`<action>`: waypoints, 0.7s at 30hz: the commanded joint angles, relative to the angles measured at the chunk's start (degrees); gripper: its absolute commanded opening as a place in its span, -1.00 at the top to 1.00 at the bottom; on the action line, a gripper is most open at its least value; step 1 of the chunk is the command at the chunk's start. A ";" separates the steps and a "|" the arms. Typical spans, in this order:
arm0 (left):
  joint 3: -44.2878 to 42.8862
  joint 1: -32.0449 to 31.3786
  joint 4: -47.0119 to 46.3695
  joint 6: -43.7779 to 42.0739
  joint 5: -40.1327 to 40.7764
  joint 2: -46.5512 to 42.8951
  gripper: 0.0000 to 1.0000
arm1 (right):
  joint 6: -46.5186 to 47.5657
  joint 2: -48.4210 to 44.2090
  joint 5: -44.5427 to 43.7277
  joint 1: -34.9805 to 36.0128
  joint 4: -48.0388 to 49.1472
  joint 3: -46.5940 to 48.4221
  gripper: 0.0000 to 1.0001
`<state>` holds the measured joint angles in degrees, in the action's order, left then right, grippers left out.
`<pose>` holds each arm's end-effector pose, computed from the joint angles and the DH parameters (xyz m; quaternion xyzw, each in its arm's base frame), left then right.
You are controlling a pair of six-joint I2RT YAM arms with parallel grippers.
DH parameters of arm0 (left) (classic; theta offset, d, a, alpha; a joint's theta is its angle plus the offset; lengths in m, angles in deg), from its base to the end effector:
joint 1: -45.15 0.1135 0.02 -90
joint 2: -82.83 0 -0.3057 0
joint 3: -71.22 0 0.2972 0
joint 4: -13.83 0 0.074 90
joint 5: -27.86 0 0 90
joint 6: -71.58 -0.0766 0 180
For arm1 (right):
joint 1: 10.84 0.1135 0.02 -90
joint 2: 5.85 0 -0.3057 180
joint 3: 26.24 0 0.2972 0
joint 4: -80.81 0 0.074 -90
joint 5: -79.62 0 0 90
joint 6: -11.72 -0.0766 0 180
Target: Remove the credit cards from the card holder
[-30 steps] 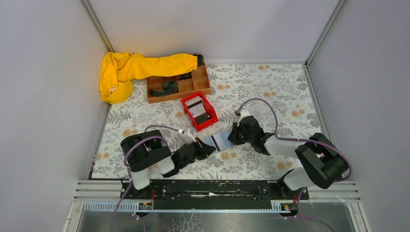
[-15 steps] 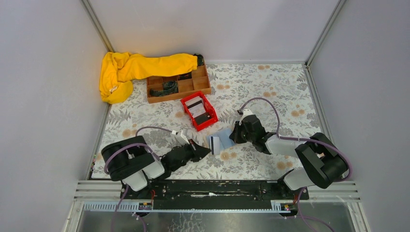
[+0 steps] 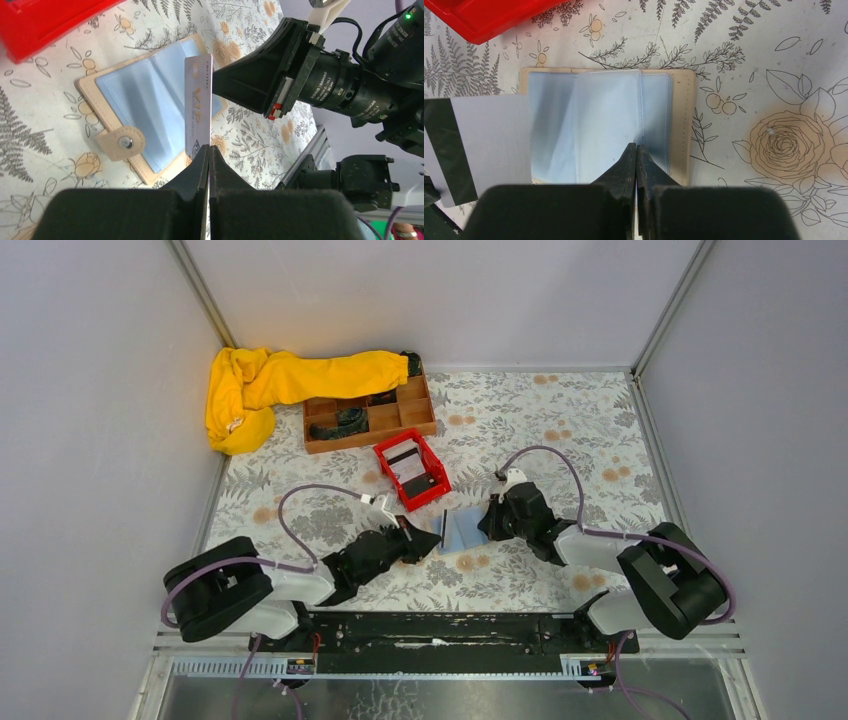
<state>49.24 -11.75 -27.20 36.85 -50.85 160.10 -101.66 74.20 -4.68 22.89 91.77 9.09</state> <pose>0.1580 -0.2150 0.1306 -0.0492 0.7864 -0.4636 0.4053 0.2480 0.1747 0.1220 -0.1028 0.8752 0.2635 0.3925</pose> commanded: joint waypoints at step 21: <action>-6.16 1.12 9.37 -15.97 -1.75 -3.60 1.00 | 2.48 -20.24 6.06 -0.51 11.75 -7.75 0.19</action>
<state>46.09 -11.29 -23.84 26.24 -53.23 158.05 -100.96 54.64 1.22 22.72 103.35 -1.82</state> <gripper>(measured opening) 0.009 0.312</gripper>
